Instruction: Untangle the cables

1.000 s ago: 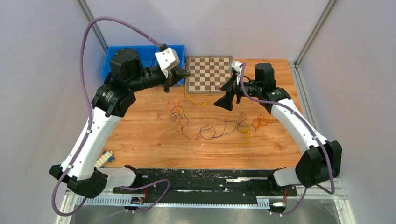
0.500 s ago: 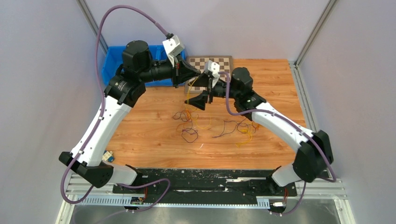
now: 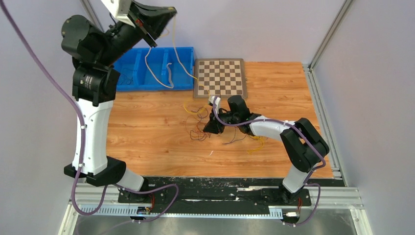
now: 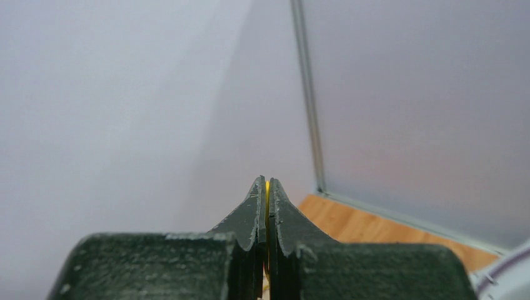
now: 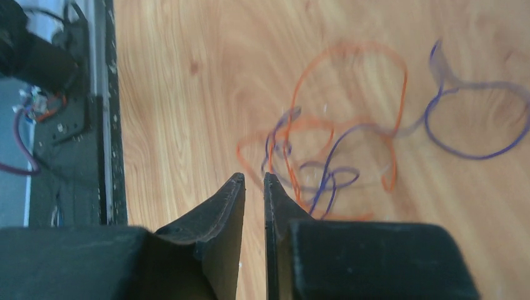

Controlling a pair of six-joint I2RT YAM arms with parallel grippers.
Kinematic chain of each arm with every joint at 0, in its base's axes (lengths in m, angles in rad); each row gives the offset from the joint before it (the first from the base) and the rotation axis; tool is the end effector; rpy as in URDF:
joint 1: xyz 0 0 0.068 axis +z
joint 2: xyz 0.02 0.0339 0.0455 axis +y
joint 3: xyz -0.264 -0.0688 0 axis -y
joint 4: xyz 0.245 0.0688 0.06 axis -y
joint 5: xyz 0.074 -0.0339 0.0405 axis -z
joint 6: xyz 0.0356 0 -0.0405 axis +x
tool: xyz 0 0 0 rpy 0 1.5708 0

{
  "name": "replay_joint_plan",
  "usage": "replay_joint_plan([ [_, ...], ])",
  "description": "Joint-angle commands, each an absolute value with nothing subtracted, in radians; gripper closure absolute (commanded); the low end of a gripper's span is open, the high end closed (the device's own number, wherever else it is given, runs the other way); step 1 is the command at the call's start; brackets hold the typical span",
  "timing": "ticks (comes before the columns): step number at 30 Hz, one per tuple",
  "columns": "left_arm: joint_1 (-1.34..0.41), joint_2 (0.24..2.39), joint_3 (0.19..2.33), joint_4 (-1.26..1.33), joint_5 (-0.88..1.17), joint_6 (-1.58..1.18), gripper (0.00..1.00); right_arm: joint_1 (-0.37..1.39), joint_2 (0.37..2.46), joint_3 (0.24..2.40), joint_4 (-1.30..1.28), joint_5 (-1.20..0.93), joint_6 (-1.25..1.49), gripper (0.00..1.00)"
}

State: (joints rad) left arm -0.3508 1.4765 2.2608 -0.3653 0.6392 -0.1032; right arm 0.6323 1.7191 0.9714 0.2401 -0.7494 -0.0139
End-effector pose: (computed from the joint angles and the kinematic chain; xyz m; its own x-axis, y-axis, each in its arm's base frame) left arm 0.1992 -0.0955 0.6336 0.2989 -0.1974 -0.9336 0.8227 0.5490 0.1473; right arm 0.2816 0.2364 0.2034 -0.3794 -0.2906 -0.8784 -0.9183 0.2347 0.3189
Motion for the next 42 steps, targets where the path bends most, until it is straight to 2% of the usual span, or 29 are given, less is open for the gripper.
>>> replay_joint_plan([
  [1, -0.302, 1.515, 2.384, -0.294, 0.451, -0.089, 1.00, 0.623, 1.709, 0.892, 0.188, -0.734, -0.109, 0.85],
  [4, -0.296, 1.529, 2.398, -0.285, 0.363, -0.027, 1.00, 0.615, 1.720, 0.877, 0.152, -0.727, -0.124, 0.86],
  [7, -0.291, 1.530, 2.355, -0.276, 0.219, 0.050, 1.00, 0.602, 1.723, 0.897, 0.127, -0.725, -0.107, 0.80],
  [9, -0.270, 1.535, 2.319, -0.264, 0.133, 0.086, 1.00, 0.596, 1.721, 0.927, 0.102, -0.722, -0.096, 0.68],
  [14, -0.193, 1.585, 2.293, -0.269, -0.008, 0.077, 1.00, 0.578, 1.706, 1.011, 0.017, -0.706, -0.080, 0.25],
  [17, -0.130, 1.634, 2.285, -0.263, -0.048, 0.024, 1.00, 0.569, 1.694, 1.053, -0.055, -0.692, -0.089, 0.10],
  [20, -0.085, 1.670, 2.266, -0.227, -0.072, -0.006, 0.99, 0.564, 1.675, 1.079, -0.103, -0.684, -0.110, 0.01],
  [23, -0.058, 1.706, 2.221, -0.177, -0.094, -0.035, 0.96, 0.562, 1.655, 1.105, -0.152, -0.673, -0.130, 0.00],
  [26, -0.051, 1.748, 2.169, -0.083, -0.251, -0.040, 0.90, 0.554, 1.634, 1.127, -0.203, -0.664, -0.156, 0.00],
  [34, -0.050, 1.928, 2.211, 0.034, -0.500, 0.053, 0.84, 0.493, 1.626, 1.201, -0.292, -0.618, -0.211, 0.00],
  [42, -0.051, 2.136, 2.305, 0.100, -0.529, 0.062, 0.80, 0.394, 1.678, 1.295, -0.363, -0.611, -0.230, 0.00],
])
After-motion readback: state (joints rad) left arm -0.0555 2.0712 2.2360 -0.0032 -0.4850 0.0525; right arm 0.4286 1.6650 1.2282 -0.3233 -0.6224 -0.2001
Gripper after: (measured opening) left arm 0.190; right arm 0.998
